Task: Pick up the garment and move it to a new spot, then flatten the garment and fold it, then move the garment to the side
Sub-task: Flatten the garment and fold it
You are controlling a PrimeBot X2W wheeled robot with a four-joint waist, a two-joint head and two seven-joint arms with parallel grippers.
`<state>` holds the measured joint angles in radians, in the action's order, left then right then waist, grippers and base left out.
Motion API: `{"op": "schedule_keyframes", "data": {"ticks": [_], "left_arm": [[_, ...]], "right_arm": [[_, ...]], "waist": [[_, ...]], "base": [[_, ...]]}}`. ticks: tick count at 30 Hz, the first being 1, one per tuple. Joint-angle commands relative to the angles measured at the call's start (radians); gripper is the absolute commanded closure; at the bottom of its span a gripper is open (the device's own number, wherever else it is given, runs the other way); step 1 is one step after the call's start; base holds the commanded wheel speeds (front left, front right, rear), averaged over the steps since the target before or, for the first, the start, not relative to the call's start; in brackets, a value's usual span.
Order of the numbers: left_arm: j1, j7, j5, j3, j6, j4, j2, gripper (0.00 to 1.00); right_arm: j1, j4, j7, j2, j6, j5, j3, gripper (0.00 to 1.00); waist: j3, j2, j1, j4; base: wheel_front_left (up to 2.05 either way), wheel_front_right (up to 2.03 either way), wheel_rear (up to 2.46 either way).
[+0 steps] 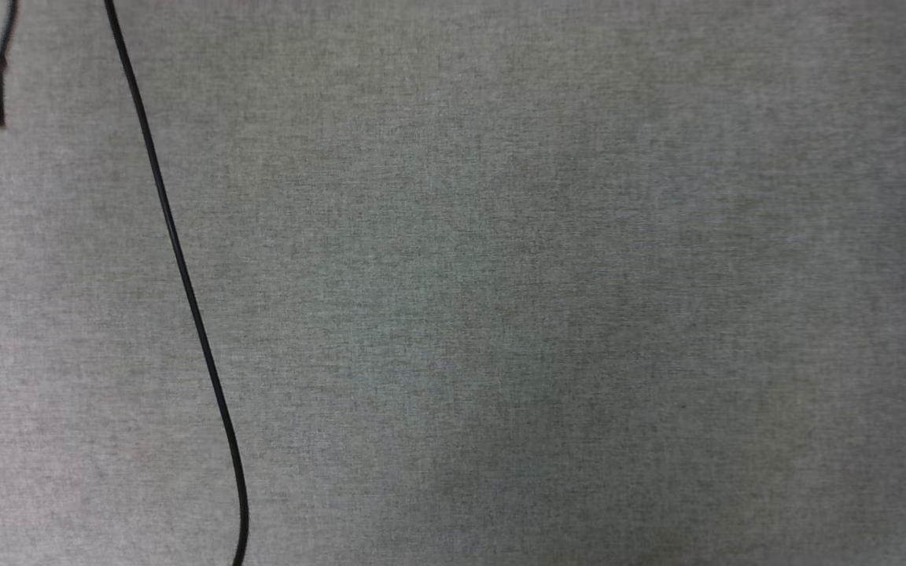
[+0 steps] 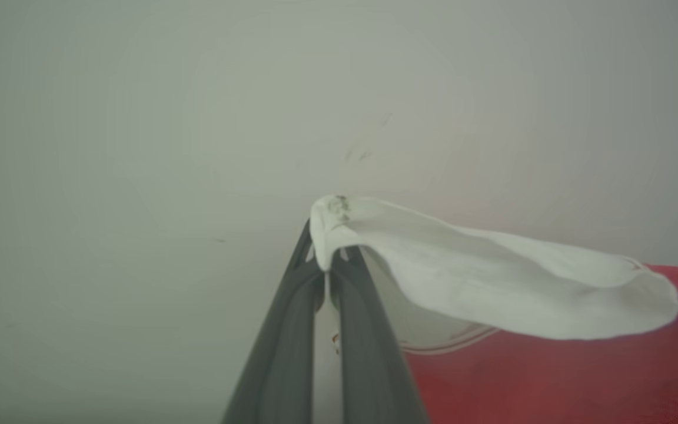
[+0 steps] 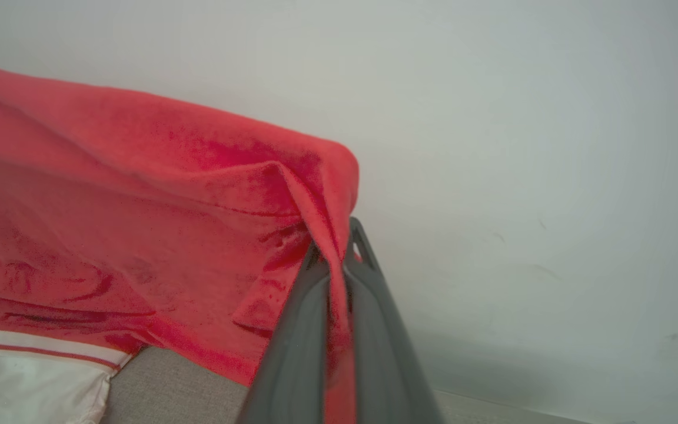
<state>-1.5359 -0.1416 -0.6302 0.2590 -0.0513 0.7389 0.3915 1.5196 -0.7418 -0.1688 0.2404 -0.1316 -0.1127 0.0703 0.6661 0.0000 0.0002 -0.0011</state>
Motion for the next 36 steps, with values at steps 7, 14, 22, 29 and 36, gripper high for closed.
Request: {"op": "schedule_keyframes", "data": {"ticks": [7,14,22,29,36], "left_arm": [[0.117,-0.033,-0.036,0.017,-0.04,0.118,-0.039,1.0],[0.327,-0.087,-0.079,0.034,-0.071,0.208,-0.079,1.0],[0.65,-0.12,-0.131,0.026,-0.078,0.203,-0.105,1.0],[0.921,-0.125,-0.127,0.008,-0.062,0.115,-0.089,1.0],[1.195,-0.112,-0.138,-0.018,0.022,-0.057,-0.059,1.0]], "right_arm": [[-0.074,-0.137,0.078,-0.02,0.002,-0.052,0.067,1.0],[-0.304,-0.203,0.155,-0.038,0.002,-0.126,0.15,1.0],[-0.614,-0.187,0.209,-0.008,0.002,-0.235,0.225,1.0],[-0.864,-0.08,0.194,0.041,0.002,-0.31,0.266,1.0],[-1.116,0.084,0.135,0.093,0.002,-0.319,0.218,1.0]], "waist": [[0.006,0.0,-0.0002,0.017],[-0.093,0.0,-0.0002,0.025],[-0.277,0.0,-0.0002,0.032],[-0.449,0.0,-0.0002,0.028],[-0.585,0.0,-0.0002,0.032]], "base": [[0.0,0.0,0.0],[0.0,0.0,0.0],[0.0,0.0,0.0],[0.0,0.0,0.0],[0.0,0.0,0.0]]}}
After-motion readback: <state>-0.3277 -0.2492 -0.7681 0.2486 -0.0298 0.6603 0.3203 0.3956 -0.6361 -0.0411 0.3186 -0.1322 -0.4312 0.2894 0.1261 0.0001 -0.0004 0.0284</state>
